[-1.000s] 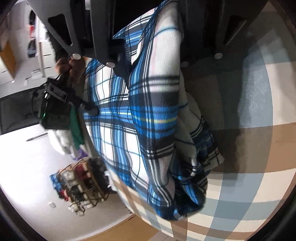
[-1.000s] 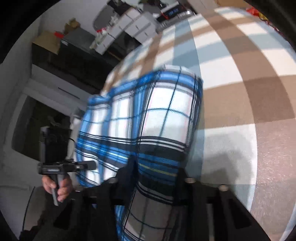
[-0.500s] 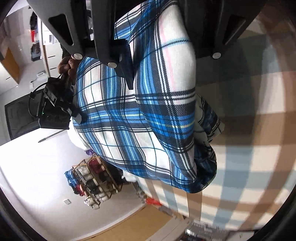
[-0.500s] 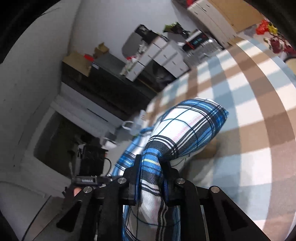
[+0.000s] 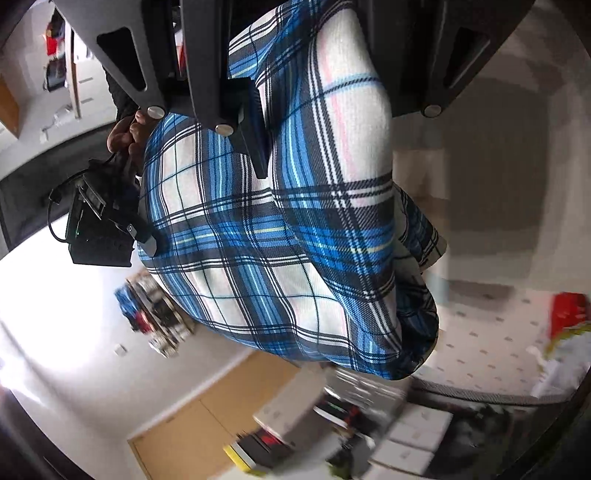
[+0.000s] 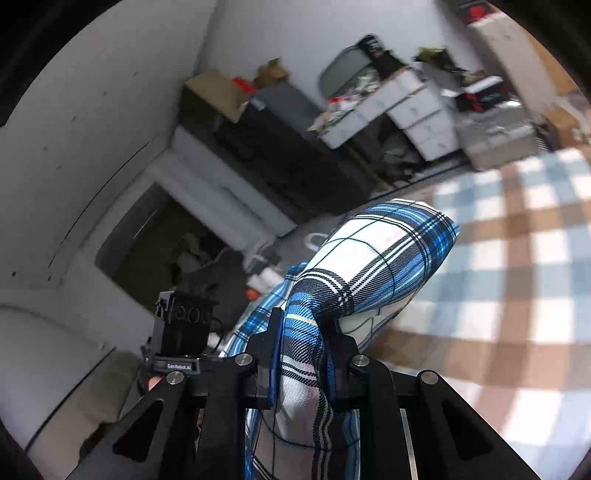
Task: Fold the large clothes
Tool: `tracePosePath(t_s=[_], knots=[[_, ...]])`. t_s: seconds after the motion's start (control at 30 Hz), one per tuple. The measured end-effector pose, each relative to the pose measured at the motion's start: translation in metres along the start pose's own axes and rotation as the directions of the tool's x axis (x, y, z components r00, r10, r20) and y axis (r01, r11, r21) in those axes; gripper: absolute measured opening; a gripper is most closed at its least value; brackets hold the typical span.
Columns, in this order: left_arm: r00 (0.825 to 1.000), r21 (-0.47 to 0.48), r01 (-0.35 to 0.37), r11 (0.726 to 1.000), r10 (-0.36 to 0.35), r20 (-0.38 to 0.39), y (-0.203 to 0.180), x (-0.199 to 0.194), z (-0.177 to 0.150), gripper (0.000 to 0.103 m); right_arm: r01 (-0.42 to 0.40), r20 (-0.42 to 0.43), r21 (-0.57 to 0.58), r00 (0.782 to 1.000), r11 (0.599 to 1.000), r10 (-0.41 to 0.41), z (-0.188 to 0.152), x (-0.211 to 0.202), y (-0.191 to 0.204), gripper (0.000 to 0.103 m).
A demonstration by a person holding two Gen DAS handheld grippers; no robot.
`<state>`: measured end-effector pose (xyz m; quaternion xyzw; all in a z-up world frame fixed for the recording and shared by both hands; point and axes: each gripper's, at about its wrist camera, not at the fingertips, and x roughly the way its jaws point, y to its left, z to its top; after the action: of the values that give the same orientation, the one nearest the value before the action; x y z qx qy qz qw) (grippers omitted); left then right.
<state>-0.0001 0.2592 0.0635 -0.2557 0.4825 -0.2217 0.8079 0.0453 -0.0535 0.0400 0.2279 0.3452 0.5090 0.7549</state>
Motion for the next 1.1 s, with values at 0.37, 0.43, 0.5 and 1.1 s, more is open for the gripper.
tracePosePath(t_s=[0.37, 0.43, 0.5, 1.1], knots=[[0.937, -0.189, -0.325, 0.927, 0.342, 0.07, 0.143, -0.074, -0.015, 0.024, -0.184, -0.136, 0.106, 0.971, 0.977, 0.198, -0.036, 0.234, 0.033, 0.029], [0.908, -0.293, -0.413, 0.862, 0.414, -0.059, 0.189, -0.051, -0.018, 0.024, -0.008, -0.318, 0.035, 0.948, 0.999, 0.019, -0.074, 0.287, 0.025, 0.037], [0.907, -0.405, -0.419, 0.812, 0.393, -0.151, 0.228, -0.037, -0.033, 0.024, 0.083, -0.474, -0.051, 0.875, 0.995, -0.097, -0.117, 0.319, 0.02, 0.037], [0.941, -0.304, -0.315, 0.899, 0.337, 0.023, 0.219, -0.018, -0.082, 0.057, 0.247, -0.367, -0.547, 0.788, 0.8, -0.494, -0.079, 0.388, 0.107, 0.06]])
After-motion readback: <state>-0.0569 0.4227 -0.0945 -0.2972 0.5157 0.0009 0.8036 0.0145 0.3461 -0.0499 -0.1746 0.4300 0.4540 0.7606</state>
